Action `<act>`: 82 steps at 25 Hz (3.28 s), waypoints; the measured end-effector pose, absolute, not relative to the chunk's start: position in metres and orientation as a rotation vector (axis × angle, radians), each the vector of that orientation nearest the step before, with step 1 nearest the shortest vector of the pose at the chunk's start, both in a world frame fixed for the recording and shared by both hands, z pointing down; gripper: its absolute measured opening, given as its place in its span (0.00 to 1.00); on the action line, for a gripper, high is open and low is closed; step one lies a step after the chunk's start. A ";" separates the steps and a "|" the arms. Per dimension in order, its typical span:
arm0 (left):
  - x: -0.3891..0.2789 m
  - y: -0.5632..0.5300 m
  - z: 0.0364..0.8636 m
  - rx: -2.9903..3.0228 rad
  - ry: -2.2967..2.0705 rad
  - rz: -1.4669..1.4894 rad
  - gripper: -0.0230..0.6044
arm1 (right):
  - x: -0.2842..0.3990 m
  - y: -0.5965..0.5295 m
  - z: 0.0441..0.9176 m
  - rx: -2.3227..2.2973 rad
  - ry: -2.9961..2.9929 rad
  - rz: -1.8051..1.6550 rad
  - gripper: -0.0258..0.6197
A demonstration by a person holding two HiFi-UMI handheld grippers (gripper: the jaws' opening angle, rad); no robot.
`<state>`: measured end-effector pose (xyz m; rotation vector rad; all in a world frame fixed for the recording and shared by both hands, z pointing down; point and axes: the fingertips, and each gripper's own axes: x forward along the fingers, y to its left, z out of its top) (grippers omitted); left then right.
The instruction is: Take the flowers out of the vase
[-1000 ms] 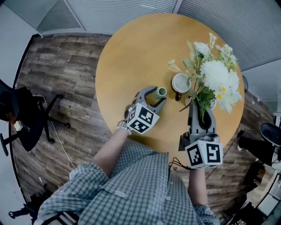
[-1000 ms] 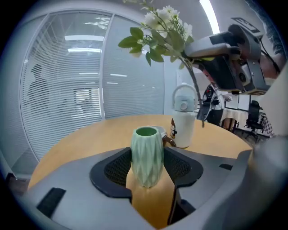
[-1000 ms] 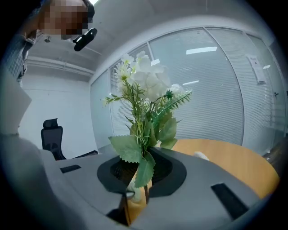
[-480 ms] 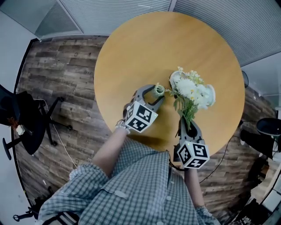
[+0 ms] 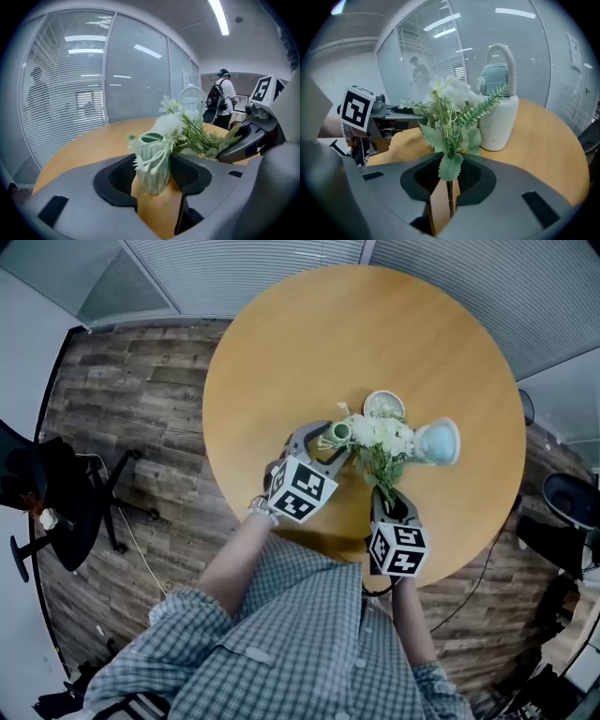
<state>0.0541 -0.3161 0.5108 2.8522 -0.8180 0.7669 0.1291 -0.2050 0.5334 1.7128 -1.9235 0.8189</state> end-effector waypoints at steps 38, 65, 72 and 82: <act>0.027 -0.240 0.368 2.790 -1.115 0.426 0.12 | 0.155 -0.168 0.376 1.945 -2.249 0.436 0.15; 0.033 -0.193 0.316 2.888 -0.985 0.394 0.05 | 0.129 -0.162 0.307 1.897 -2.490 0.342 0.06; 0.038 -0.188 0.319 2.924 -0.942 0.424 0.05 | 0.120 -0.162 0.302 1.856 -2.541 0.345 0.06; 0.046 -0.187 0.321 2.937 -0.897 0.440 0.05 | 0.116 -0.160 0.307 1.813 -2.542 0.351 0.06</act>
